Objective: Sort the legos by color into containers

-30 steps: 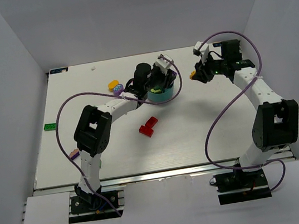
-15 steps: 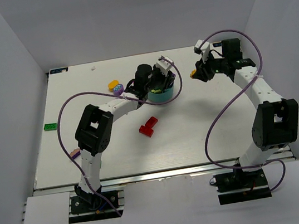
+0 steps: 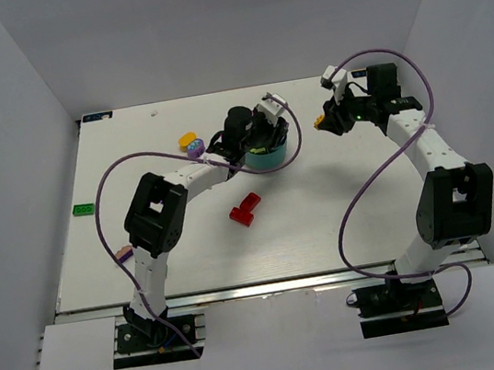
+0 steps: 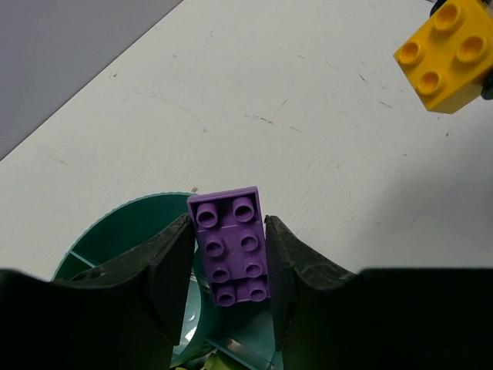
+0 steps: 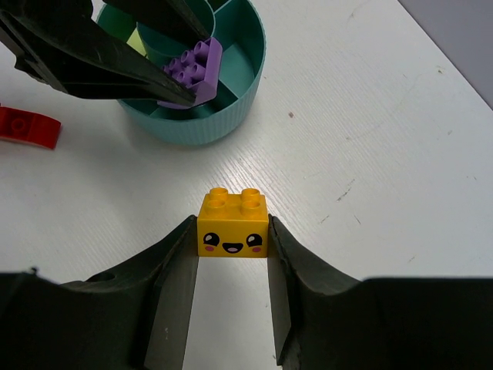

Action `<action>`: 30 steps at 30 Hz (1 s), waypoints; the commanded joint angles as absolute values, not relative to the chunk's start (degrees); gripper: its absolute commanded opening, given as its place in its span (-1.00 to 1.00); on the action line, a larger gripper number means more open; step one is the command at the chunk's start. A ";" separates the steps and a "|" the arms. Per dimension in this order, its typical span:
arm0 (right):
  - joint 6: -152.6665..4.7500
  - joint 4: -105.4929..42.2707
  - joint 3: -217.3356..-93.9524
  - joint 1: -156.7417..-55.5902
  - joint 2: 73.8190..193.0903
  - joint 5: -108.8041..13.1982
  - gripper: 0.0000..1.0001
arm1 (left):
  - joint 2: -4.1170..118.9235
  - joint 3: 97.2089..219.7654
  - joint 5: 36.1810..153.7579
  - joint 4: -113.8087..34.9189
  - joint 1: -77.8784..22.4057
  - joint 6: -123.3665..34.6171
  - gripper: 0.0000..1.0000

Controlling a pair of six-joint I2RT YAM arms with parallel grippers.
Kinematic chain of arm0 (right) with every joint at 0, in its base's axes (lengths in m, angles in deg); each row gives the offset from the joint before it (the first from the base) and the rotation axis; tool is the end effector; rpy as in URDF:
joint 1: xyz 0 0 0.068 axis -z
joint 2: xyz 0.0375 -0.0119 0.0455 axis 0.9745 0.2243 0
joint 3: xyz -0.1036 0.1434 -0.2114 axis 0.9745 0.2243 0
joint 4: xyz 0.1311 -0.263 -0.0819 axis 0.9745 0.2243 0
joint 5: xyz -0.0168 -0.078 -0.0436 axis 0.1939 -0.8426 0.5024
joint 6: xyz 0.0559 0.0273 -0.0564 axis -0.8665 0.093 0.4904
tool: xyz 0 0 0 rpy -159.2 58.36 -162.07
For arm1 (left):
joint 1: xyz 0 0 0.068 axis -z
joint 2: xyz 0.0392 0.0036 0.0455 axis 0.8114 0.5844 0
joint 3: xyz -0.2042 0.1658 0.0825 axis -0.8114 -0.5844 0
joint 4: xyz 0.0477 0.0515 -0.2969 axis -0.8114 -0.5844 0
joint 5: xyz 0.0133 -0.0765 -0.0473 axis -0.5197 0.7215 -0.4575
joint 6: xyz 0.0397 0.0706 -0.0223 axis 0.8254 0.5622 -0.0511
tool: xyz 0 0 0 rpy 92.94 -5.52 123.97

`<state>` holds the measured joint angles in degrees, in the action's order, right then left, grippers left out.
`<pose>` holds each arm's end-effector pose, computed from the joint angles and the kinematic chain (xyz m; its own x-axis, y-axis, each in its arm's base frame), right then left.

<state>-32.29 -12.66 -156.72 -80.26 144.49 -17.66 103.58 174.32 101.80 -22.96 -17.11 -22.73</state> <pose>0.4316 0.0694 0.2851 -0.1574 -0.4612 -0.8732 -0.7748 0.6059 -0.1803 0.4474 -0.3627 0.1923 -0.0662 0.2616 -0.9629 0.8072 0.5813 0.1024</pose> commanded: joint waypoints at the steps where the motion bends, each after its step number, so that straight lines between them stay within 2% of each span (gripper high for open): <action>1: -32.87 -13.05 -158.85 -79.94 144.48 -16.24 -1.00 | 101.97 174.30 100.16 -21.51 -16.36 -22.16 0.05; 3: -32.95 -13.05 -158.85 -79.94 144.48 -16.24 -1.00 | 101.79 174.21 99.98 -21.33 -16.27 -22.16 0.09; 5: -32.95 -13.05 -158.76 -79.85 144.40 -16.16 -1.00 | 101.79 174.03 99.63 -21.33 -16.18 -22.25 0.24; 10: -32.95 -13.05 -158.58 -79.85 144.22 -16.07 -1.00 | 101.35 173.77 99.28 -20.90 -16.09 -22.34 0.27; 13: -32.26 -12.52 -158.85 -79.85 144.22 -15.46 -1.00 | 100.39 174.38 99.10 -20.72 -15.83 -23.04 0.22; 16: -28.93 -9.46 -159.64 -80.03 144.39 -11.53 -1.00 | 97.93 176.40 99.98 -21.77 -15.74 -25.23 -0.10; 17: -27.78 -8.14 -160.94 -80.20 144.74 -10.19 -1.00 | 97.05 176.75 99.37 -22.47 -15.74 -27.15 -0.37; 20: -24.26 -3.39 -164.63 -83.18 147.72 -8.77 -1.00 | 90.22 174.14 95.34 -23.44 -15.74 -30.76 -0.82; 21: -23.82 -2.68 -165.52 -83.89 147.74 -9.04 -1.00 | 88.45 172.73 93.93 -23.53 -15.74 -31.47 -0.86; 26: -31.78 -7.05 -169.82 -89.68 151.77 -11.93 -1.00 | 77.99 164.11 82.34 -27.38 -17.23 -42.24 -0.86; 29: -36.28 -6.99 -175.79 -94.85 155.98 -16.32 -1.00 | 72.10 160.16 79.33 -35.47 -20.65 -51.56 -0.70; 30: -37.34 -6.98 -178.94 -96.10 158.00 -19.12 -1.00 | 70.69 159.10 79.59 -37.57 -22.75 -54.04 -0.55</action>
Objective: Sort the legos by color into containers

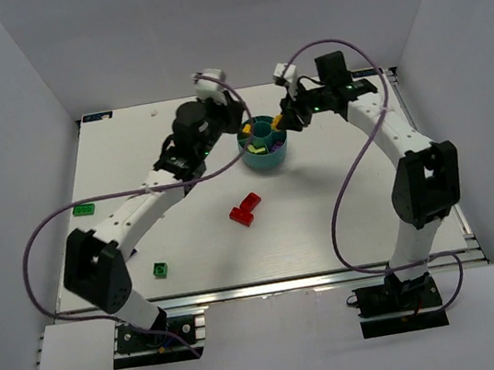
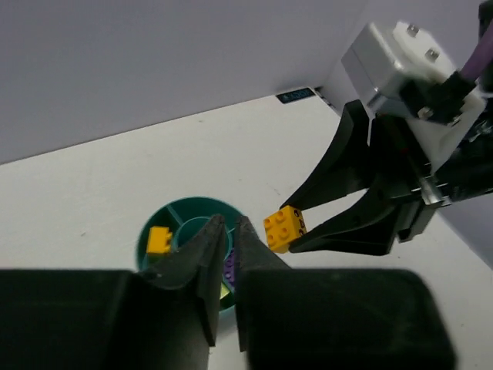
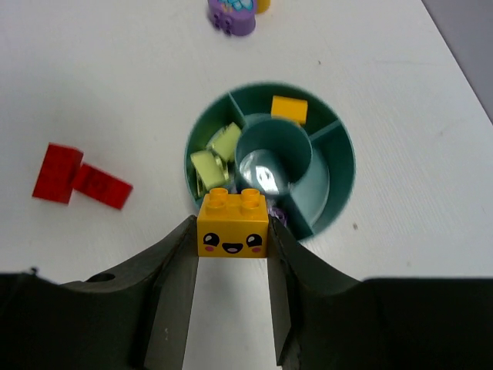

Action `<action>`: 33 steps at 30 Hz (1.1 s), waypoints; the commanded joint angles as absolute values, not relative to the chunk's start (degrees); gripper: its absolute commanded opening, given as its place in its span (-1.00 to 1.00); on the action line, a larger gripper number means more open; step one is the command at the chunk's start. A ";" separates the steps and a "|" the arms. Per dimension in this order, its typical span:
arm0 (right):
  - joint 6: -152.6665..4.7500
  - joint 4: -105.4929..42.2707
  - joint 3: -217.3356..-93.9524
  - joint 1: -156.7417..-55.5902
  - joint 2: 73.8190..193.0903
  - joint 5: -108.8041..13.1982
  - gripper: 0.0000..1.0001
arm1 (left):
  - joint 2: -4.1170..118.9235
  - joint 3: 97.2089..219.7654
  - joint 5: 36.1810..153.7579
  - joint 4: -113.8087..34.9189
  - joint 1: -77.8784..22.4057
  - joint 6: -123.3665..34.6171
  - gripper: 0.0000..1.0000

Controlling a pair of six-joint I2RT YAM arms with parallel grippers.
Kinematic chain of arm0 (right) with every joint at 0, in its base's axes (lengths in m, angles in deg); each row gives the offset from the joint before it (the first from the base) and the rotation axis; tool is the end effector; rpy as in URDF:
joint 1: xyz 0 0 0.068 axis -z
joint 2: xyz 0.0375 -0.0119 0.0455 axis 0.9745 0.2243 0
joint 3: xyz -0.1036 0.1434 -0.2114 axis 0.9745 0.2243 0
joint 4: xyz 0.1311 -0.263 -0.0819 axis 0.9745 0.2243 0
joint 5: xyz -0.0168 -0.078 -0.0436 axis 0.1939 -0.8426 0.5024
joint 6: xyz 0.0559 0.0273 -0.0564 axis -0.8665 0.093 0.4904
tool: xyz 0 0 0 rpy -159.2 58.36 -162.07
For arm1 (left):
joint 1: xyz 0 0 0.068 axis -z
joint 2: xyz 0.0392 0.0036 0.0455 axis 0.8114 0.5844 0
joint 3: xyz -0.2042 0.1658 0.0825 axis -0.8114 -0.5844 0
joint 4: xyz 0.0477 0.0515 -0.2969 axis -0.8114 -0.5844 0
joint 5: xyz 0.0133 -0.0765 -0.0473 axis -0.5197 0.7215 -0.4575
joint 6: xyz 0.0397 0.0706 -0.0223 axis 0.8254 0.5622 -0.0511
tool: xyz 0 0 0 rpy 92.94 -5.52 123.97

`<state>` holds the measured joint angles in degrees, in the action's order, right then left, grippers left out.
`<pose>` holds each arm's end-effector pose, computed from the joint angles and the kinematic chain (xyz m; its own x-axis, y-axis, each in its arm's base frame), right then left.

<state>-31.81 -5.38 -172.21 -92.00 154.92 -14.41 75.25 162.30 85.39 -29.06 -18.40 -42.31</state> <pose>0.4497 0.1702 0.3026 -0.0713 -0.4705 -0.8795 -0.9088 0.3940 -0.1372 0.3885 -0.2785 0.3385 -0.1604 -0.0881 -0.9831 0.5477 0.8207 -0.1629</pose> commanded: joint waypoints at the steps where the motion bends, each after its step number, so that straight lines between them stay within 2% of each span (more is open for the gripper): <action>1: -38.39 -7.42 -180.19 -97.33 158.89 -20.19 -1.00 | 69.37 157.87 80.63 -40.81 -23.81 -55.98 -0.49; 4: -42.00 -9.79 -184.84 -100.50 162.22 -24.67 -1.00 | 63.23 151.90 82.14 -43.13 -26.02 -60.91 -0.38; 8: -43.41 -9.53 -190.74 -101.91 167.50 -27.49 -1.00 | 55.31 143.90 79.77 -42.43 -26.11 -64.77 -0.34; 15: -40.52 -13.31 -192.16 -104.28 173.13 -30.92 -1.00 | 46.26 135.81 77.57 -44.53 -26.11 -68.74 -0.26; 24: -37.09 -18.23 -193.38 -104.90 177.35 -34.09 -1.00 | 40.97 132.90 73.44 -48.67 -26.20 -70.15 -0.15; 33: -33.05 -15.34 -195.41 -104.99 179.73 -34.79 -1.00 | 41.15 132.64 72.47 -49.28 -26.29 -70.85 -0.14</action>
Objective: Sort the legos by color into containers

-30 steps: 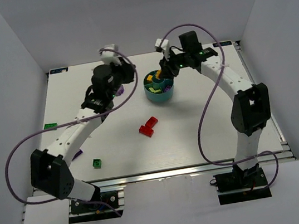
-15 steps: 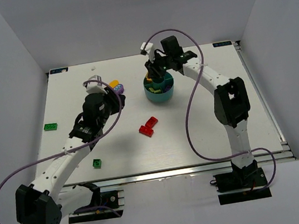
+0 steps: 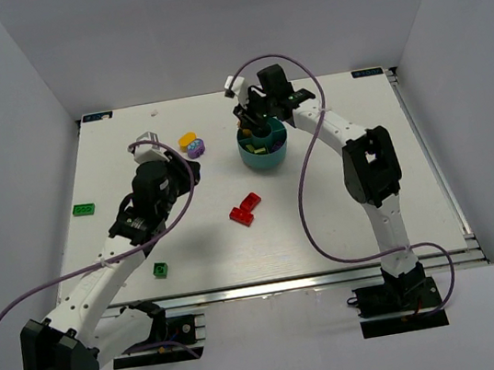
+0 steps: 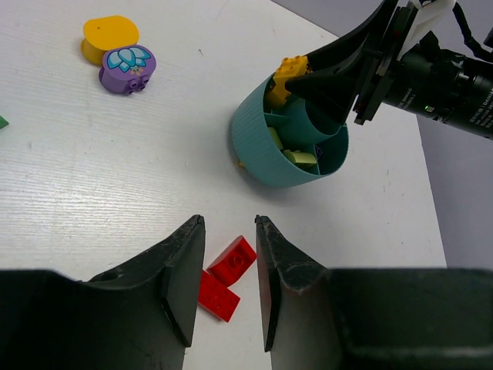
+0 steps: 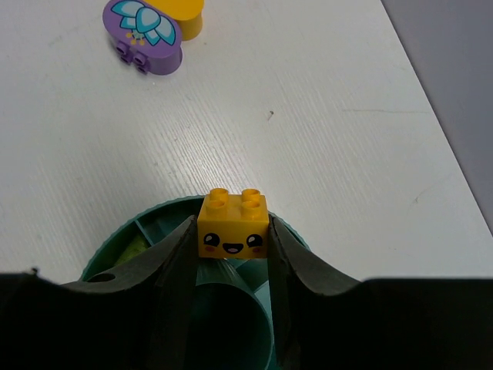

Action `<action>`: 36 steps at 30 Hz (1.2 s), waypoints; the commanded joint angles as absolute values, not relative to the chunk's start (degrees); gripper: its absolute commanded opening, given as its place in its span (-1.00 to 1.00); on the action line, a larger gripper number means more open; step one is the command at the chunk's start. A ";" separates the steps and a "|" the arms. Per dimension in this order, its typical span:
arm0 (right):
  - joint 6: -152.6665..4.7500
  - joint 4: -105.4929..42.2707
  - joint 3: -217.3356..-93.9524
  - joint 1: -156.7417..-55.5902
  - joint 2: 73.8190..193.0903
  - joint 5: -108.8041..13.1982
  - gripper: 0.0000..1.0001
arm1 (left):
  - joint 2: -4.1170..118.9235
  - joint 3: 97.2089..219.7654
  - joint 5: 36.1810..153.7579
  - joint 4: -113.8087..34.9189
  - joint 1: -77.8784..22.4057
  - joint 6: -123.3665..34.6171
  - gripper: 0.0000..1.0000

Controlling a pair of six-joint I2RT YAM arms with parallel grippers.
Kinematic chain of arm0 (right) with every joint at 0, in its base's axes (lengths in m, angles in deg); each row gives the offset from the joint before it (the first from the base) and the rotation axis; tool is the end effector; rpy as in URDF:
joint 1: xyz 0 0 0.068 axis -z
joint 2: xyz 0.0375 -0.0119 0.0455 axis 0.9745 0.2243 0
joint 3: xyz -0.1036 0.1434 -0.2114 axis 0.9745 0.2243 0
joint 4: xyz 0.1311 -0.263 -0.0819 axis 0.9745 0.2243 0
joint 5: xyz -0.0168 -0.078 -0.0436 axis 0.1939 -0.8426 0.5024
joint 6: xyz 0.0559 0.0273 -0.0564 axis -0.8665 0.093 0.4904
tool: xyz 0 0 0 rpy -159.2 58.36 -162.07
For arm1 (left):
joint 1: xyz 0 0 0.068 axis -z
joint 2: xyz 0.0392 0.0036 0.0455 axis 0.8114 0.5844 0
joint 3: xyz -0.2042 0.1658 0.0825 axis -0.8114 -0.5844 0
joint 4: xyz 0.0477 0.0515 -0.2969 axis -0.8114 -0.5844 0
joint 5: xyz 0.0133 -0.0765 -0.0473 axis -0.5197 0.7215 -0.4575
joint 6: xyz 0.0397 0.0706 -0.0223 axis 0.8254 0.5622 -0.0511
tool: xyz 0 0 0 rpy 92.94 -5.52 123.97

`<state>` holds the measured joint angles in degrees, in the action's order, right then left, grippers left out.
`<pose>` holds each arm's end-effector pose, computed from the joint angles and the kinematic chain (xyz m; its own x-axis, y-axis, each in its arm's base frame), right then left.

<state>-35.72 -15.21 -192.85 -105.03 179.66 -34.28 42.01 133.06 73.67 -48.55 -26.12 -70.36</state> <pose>0.5176 0.3052 0.2370 -0.0230 -0.5628 -0.8263 -0.8458 0.4516 -0.2840 0.2904 -0.1363 0.2857 -0.4083 -0.4553 -0.7912 0.0295 0.8597 -0.5100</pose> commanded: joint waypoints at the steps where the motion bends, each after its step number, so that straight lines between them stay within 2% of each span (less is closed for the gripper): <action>1: -31.74 -13.94 -195.32 -105.08 179.81 -34.62 -1.00 | 41.23 132.46 72.38 -49.20 -26.29 -70.85 -0.14; 36: -16.87 3.39 -194.88 -104.46 176.04 -28.90 -1.00 | 37.02 127.89 72.12 -47.70 -27.08 -73.22 -0.13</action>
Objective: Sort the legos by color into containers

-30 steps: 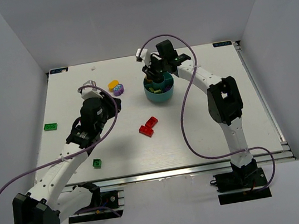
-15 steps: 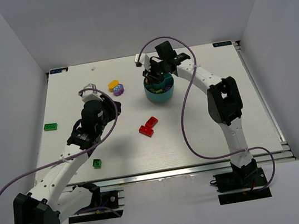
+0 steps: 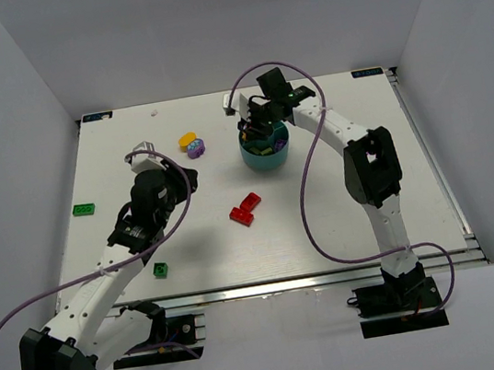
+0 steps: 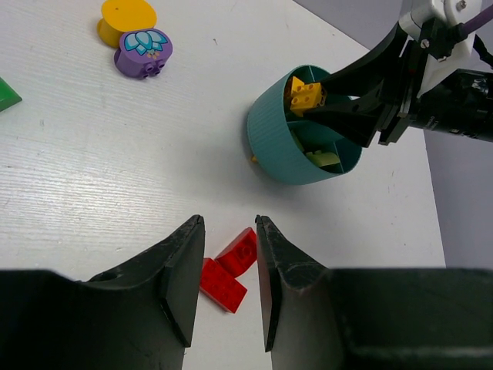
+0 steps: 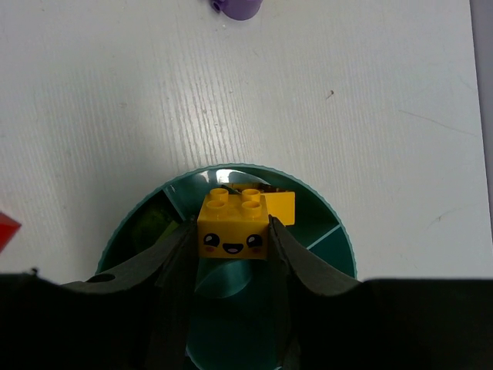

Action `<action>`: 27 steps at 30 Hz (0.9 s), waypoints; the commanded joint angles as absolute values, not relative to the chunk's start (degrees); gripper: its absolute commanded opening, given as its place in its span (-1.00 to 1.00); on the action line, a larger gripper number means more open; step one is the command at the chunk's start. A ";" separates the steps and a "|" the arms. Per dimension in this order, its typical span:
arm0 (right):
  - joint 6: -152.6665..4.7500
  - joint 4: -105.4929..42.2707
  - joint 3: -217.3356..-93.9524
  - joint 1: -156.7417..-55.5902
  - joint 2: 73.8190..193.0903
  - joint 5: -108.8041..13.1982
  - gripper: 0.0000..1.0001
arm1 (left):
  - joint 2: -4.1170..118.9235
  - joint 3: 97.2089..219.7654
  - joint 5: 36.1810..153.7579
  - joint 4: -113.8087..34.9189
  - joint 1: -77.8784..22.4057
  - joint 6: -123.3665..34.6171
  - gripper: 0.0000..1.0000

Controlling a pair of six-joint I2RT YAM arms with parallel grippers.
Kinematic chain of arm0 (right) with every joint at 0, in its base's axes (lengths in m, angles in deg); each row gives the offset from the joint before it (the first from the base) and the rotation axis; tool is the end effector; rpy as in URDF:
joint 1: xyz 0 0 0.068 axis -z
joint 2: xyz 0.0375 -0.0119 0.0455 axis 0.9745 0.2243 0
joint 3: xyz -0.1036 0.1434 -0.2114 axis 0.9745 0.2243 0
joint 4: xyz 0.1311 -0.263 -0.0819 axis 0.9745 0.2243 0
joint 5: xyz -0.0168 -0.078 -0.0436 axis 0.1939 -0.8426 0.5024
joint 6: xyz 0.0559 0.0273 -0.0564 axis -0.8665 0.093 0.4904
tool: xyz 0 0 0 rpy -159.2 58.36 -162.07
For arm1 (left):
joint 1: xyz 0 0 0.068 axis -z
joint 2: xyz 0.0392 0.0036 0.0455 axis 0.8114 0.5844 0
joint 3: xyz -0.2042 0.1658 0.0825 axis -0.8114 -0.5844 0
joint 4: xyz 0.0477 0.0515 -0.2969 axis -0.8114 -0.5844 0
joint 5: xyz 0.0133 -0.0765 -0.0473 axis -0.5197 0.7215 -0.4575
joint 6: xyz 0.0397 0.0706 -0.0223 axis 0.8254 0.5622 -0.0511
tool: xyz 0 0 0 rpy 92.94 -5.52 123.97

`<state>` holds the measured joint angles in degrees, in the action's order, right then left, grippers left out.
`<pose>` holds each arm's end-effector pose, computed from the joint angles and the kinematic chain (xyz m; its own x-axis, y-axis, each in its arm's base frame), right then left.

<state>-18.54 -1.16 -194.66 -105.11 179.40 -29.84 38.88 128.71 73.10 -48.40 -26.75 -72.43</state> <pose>0.4967 0.3010 0.2264 0.1250 -0.6999 -0.7032 -0.9188 0.1858 -0.3483 0.2799 -0.1261 0.2693 -0.4107 -0.4852 -0.7719 -0.0103 0.8490 -0.5282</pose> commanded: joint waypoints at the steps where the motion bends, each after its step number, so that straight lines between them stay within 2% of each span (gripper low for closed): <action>1: -16.61 3.65 -194.80 -104.29 175.86 -28.81 -1.00 | 36.76 127.72 72.12 -47.70 -27.08 -73.31 -0.13; 13: -15.20 3.04 -190.84 -103.41 172.26 -25.30 -1.00 | 35.52 126.31 71.77 -47.44 -27.08 -74.28 -0.13; 27: -12.74 1.28 -192.51 -103.58 174.28 -25.21 -0.98 | 35.96 126.22 71.59 -47.61 -27.17 -74.28 -0.13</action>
<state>-14.26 2.01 -191.10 -103.67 175.61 -26.54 36.98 126.76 72.29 -48.38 -26.77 -74.03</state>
